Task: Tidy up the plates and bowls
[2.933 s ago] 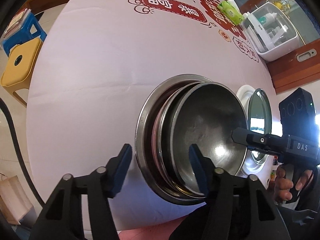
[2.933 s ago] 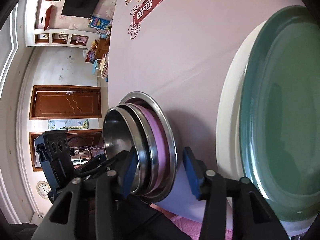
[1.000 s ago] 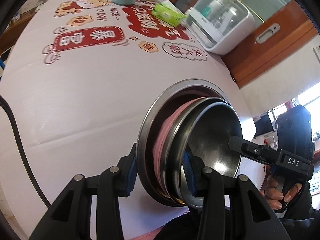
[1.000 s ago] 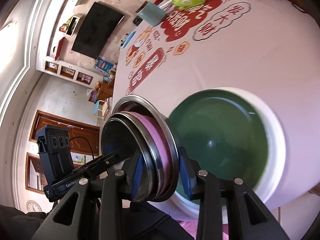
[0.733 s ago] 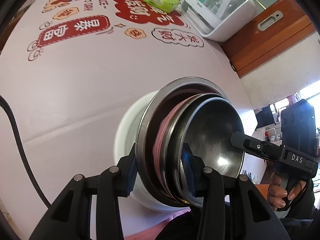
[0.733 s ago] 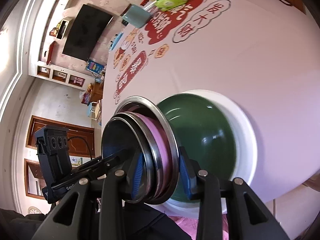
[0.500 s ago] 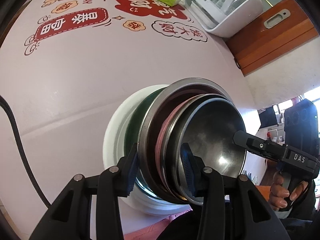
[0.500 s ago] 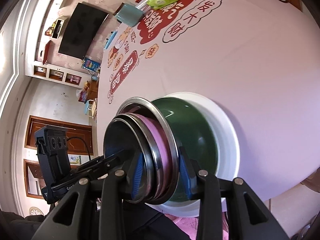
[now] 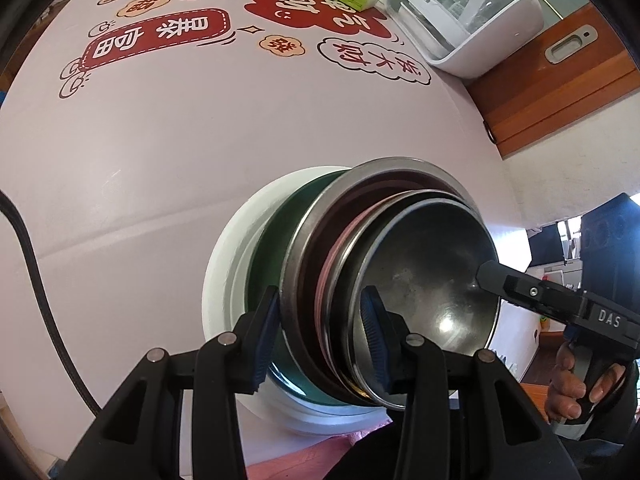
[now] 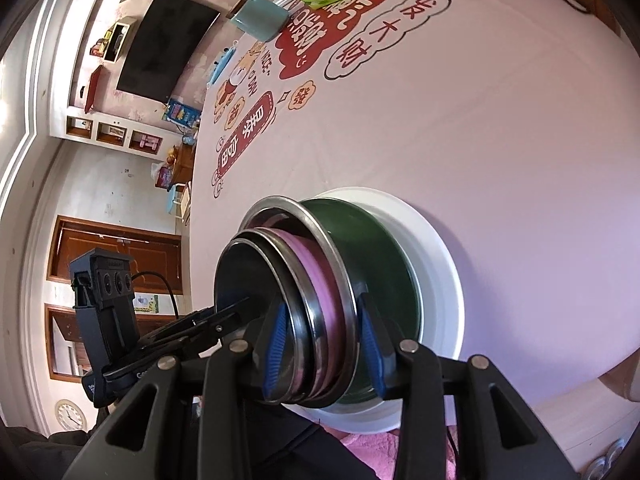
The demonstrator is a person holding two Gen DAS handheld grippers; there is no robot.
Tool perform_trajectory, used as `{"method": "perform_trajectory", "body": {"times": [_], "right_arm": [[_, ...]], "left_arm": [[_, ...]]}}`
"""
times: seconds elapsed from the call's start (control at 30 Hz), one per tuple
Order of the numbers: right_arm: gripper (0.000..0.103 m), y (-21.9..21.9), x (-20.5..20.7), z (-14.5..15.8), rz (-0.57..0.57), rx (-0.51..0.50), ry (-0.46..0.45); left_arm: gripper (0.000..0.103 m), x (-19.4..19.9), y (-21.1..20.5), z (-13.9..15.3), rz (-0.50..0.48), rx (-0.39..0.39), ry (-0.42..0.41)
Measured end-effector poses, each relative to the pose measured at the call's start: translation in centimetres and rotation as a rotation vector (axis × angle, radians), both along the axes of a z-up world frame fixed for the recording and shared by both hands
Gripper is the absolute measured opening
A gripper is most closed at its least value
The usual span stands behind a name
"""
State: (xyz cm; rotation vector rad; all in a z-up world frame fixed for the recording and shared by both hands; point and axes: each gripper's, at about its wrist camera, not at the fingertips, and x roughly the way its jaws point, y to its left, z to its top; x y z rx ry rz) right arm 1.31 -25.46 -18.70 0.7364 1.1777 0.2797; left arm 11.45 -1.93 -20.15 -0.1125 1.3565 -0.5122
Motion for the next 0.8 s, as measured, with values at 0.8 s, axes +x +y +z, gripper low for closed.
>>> {"method": "perform_trajectory", "body": {"times": [0.8], "right_arm": [[0.076,2.3,-2.7,3.2,-0.157,-0.169,-0.166]], "left_arm": [[0.058,-0.5,4.0,5.5,0.048,-0.069,-0.179]]}}
